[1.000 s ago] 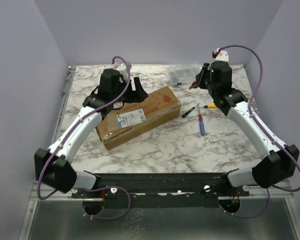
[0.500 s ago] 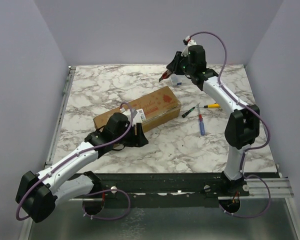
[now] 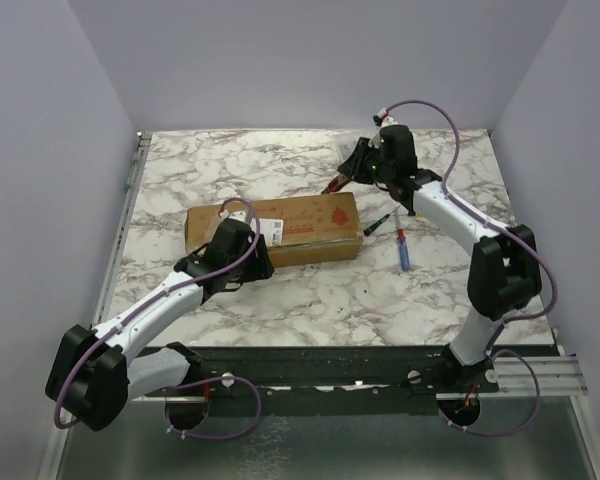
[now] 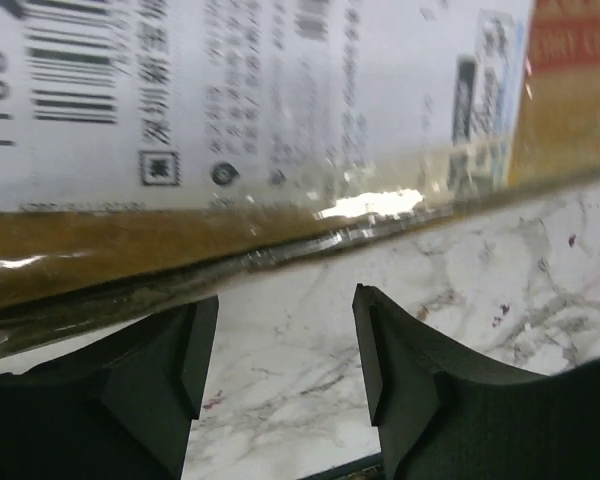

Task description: Unpack the express box

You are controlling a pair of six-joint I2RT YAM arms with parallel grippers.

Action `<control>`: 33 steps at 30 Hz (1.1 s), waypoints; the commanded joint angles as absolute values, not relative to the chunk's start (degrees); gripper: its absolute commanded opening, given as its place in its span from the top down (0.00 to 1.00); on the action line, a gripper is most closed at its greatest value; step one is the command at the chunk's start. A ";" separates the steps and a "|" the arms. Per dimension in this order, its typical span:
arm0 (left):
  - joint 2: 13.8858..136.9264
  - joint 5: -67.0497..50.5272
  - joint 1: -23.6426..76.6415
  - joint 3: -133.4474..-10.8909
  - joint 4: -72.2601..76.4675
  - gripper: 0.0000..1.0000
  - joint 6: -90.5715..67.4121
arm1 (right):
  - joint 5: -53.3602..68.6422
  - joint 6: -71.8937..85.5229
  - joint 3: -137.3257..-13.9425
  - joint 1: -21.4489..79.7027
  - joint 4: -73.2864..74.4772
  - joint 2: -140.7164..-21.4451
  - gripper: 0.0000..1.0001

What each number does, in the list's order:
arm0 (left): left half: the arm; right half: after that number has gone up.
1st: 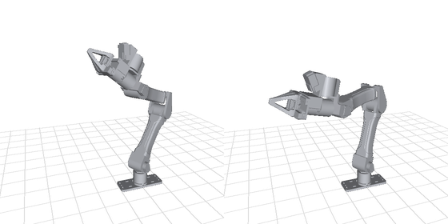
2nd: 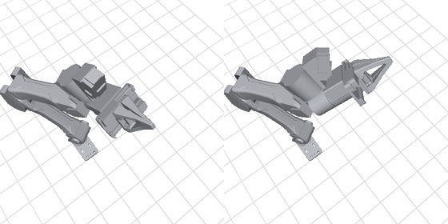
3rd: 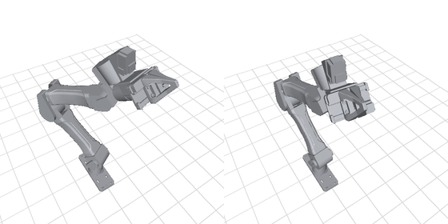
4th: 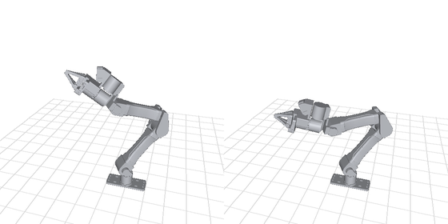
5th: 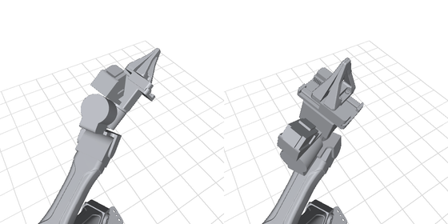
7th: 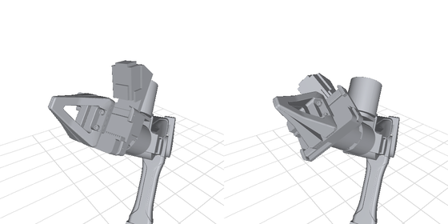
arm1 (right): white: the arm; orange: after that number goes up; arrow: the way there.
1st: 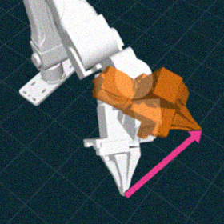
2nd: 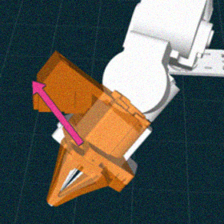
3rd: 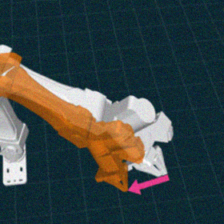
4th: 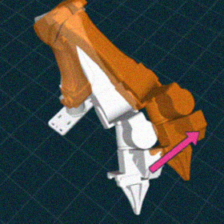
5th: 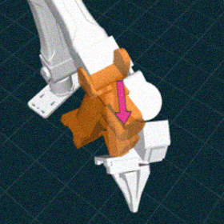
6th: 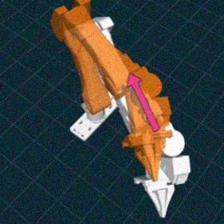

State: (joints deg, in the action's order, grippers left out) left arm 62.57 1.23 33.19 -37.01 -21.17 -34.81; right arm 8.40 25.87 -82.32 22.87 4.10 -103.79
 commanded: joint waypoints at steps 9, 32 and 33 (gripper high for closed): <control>73.97 -8.35 23.40 -47.26 -15.59 0.26 -26.98 | 0.89 27.63 -59.00 23.04 4.67 -78.08 1.00; 73.42 -21.99 21.09 -53.84 -8.88 0.05 -26.81 | -2.13 25.37 -54.02 23.81 14.51 -60.31 1.00; 72.37 -19.12 20.21 -54.37 -10.10 0.05 -27.33 | -3.10 24.78 -54.38 23.96 15.37 -59.70 1.00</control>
